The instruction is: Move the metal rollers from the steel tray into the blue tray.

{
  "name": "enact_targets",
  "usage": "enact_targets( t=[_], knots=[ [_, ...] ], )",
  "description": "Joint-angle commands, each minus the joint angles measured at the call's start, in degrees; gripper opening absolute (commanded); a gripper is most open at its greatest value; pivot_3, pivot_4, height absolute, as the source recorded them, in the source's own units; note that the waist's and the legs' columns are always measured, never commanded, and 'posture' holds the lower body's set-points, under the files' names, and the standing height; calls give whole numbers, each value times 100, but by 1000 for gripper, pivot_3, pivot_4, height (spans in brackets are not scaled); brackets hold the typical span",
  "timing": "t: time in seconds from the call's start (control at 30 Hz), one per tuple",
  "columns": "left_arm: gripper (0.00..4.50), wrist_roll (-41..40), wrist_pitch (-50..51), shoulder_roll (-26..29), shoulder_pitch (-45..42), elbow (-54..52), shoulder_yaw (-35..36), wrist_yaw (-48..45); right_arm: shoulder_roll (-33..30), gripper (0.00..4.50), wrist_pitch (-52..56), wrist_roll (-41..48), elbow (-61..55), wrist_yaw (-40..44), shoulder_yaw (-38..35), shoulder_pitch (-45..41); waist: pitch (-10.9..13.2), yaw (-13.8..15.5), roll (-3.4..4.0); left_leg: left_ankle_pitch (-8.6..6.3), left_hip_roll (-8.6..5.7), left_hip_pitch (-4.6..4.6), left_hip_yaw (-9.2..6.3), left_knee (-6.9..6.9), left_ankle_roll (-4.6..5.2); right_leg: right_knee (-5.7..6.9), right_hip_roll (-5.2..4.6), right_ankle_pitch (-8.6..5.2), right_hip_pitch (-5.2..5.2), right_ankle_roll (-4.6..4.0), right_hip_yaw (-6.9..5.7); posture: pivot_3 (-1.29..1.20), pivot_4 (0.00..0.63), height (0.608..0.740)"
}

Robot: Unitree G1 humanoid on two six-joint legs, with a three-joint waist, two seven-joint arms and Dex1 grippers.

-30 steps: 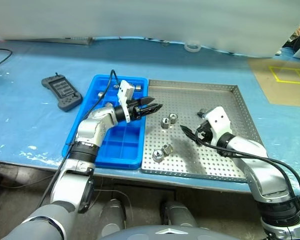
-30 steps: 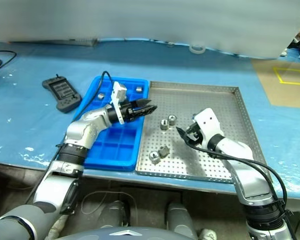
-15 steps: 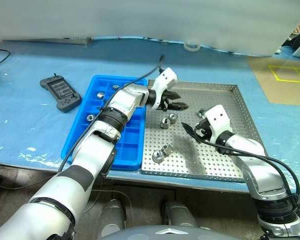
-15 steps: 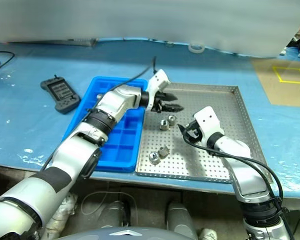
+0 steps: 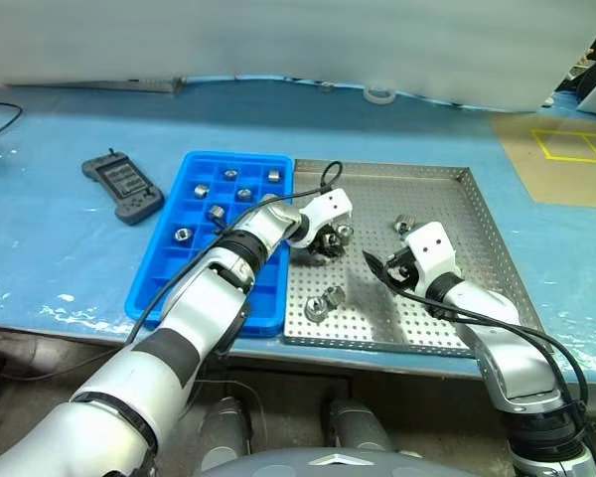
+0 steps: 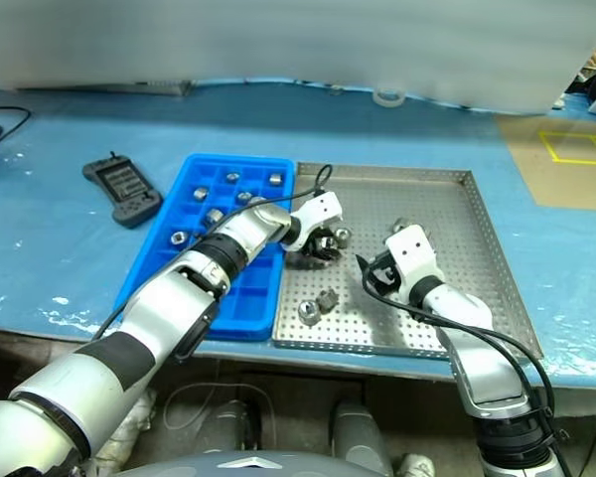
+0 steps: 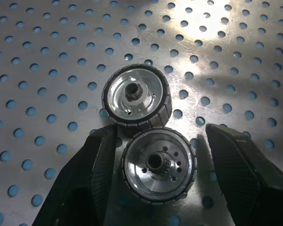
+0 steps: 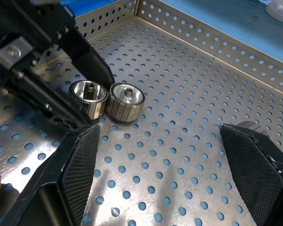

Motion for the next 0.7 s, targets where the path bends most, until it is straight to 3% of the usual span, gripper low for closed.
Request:
enact_targets(
  t=[0.03, 0.23, 0.43, 0.7],
  knots=[
    [3141, 304, 134, -22, 127, 233, -132, 69, 11, 4233, -28, -122, -230, -68, 22, -93, -4, -16, -1, -2, -1, -3, 0, 6, 4, 1, -2, 0, 0, 0, 0, -434, 150, 740],
    [3141, 455, 172, 65, 163, 294, -86, 86, 52, 4233, 152, -207, -342, -122, 123, -233, -15, -72, -3, -5, 0, 0, -1, 13, 9, 3, -2, 0, 4, 0, 0, -426, 150, 740],
    [1701, 469, 196, 48, 154, 275, 9, 230, 34, 4260, 210, -251, -329, -117, 150, -341, -22, -144, -4, -6, 0, -3, -1, 10, 12, -1, -3, 0, 3, 0, -1, -422, 150, 740],
    [1700, 396, 134, 82, 147, 140, 123, -6, 62, 4260, 212, -290, -292, -106, 164, -438, -22, -145, -3, -7, -1, -6, -1, 5, 13, -5, -5, 0, -1, 0, -3, -416, 150, 740]
  ],
)
